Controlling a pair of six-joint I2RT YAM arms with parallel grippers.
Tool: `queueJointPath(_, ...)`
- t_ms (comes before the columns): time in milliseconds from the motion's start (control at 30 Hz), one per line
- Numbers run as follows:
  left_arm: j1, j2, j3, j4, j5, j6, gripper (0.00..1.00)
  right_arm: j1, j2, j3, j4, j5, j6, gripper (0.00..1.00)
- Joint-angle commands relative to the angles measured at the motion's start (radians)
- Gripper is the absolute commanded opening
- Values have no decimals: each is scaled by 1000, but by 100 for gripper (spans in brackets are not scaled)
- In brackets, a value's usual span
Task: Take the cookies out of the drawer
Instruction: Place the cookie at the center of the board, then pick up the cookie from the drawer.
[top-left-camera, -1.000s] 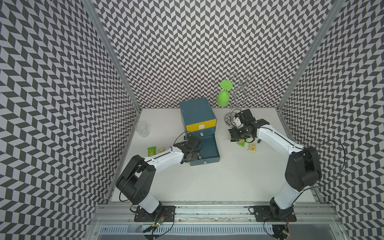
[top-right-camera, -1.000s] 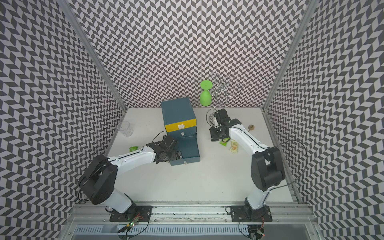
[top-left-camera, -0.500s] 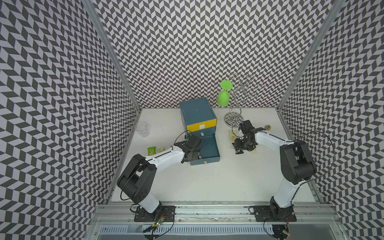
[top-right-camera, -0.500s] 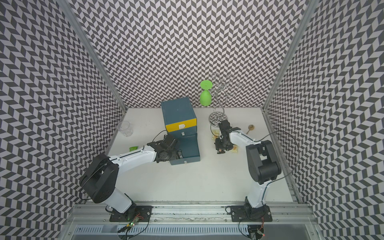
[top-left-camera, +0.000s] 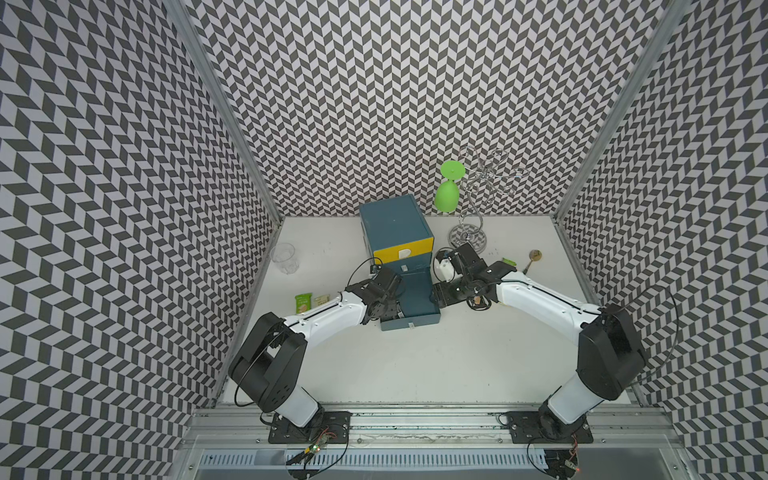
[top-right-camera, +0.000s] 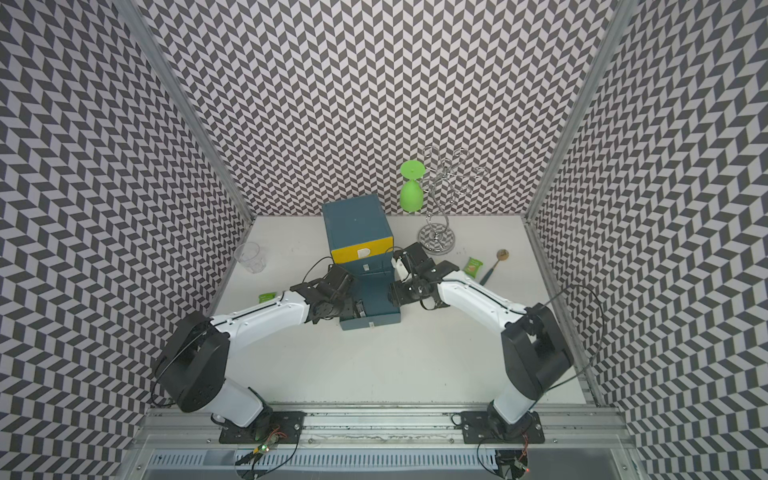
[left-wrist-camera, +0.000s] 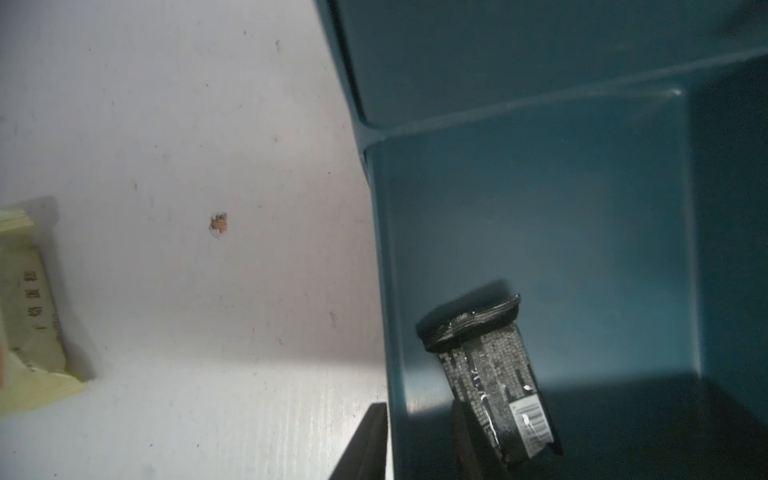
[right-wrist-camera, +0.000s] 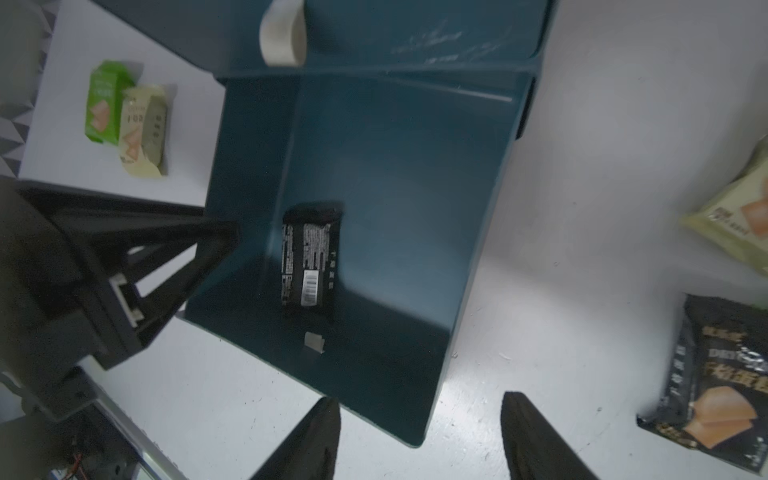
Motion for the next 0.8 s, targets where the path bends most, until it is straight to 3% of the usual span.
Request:
queueJointPath(0,-4,-35,29,9,-15,11,32,-8,23,-31,46,39,20,63)
queueJointPath(333,-9,-136,94,-92,-15,18,49,14,85,-71,164,23,48,50)
queueJointPath(500,-58,-180,130,-125,18,8,49,18,116,-48,189,46,52,37)
queueJointPath(600,-114,-180,116,-87,75,-14,49,18,124,-33,202,49,55,20)
queueJointPath(767,-151,-132,38,-7,129,-78,48,18,145,-19,229,23,44,13)
